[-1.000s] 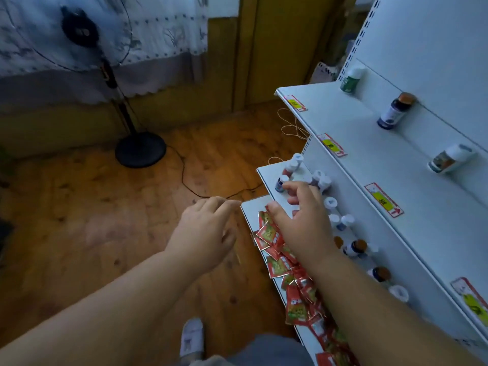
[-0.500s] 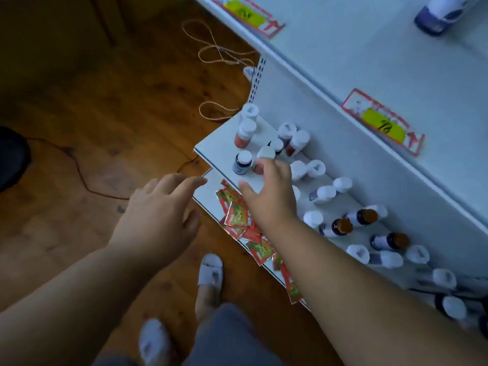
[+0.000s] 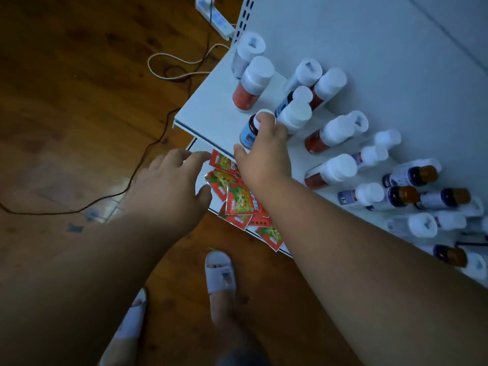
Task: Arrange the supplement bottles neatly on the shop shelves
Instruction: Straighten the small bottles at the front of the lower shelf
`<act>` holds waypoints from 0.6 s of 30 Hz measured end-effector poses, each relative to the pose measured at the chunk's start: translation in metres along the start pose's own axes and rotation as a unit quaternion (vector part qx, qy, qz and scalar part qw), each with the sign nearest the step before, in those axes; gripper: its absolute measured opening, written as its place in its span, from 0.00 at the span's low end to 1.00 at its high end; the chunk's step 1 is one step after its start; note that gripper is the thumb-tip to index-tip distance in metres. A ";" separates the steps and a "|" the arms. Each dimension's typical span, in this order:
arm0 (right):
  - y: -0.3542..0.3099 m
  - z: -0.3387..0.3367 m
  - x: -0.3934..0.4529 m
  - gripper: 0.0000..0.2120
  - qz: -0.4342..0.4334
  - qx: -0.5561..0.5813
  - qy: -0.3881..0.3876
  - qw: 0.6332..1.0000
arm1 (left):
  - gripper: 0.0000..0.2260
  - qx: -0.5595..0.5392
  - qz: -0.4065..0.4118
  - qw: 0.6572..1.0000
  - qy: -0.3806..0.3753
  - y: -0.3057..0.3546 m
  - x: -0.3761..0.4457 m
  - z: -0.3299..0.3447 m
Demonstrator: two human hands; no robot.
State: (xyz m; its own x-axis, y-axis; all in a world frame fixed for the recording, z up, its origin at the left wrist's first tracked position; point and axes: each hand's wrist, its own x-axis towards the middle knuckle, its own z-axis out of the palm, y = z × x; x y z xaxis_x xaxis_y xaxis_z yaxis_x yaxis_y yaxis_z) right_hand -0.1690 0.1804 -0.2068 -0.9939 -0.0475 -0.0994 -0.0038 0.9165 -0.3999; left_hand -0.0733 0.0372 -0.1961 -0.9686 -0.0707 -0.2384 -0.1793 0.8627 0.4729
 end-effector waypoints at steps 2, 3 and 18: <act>0.003 0.017 0.003 0.25 0.010 -0.001 0.046 0.999 | 0.25 -0.020 0.005 1.000 -0.014 -0.009 0.004 0.015; 0.003 0.025 0.005 0.25 0.015 -0.004 0.065 0.998 | 0.25 -0.032 0.007 0.999 -0.018 -0.014 0.005 0.020; -0.019 0.018 -0.049 0.18 0.108 0.321 0.043 0.940 | 0.22 -0.183 -0.011 0.983 0.012 -0.026 -0.009 -0.013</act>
State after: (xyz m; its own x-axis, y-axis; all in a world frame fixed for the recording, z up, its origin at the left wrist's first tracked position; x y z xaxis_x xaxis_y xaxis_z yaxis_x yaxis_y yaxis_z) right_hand -0.1182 0.1581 -0.2102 -0.9692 0.1702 -0.1779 0.2387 0.4716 -0.8489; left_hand -0.0625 0.0091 -0.1953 -0.9666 -0.1032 -0.2345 -0.2465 0.6238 0.7417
